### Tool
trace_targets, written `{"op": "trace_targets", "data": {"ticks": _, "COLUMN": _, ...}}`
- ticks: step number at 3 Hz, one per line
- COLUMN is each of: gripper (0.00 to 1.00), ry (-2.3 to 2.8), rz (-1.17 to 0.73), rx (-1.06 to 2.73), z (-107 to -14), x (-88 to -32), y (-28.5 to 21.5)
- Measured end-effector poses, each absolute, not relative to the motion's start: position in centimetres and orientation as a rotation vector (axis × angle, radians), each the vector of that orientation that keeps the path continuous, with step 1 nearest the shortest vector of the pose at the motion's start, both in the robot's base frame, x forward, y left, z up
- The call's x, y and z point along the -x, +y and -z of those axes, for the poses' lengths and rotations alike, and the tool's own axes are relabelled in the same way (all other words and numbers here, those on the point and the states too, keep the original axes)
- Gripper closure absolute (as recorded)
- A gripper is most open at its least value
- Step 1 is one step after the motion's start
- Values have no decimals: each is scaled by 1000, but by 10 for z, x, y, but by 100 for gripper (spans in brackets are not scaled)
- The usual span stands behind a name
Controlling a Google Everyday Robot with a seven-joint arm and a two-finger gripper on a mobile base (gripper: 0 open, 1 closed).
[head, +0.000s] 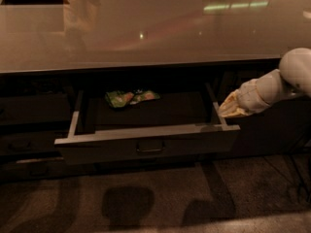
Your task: Open top drawer
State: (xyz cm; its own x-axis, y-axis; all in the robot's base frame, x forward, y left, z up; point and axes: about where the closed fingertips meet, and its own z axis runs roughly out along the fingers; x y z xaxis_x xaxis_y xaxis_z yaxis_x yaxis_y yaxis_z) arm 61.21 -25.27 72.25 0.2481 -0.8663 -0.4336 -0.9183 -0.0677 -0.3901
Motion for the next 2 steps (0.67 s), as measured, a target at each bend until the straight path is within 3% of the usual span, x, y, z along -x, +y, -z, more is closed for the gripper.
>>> {"op": "trace_targets", "data": {"ticks": 2, "gripper": 100, "ry": 1678, "rz": -152, "rx": 1939, "z": -699, "x": -617, "y": -261}}
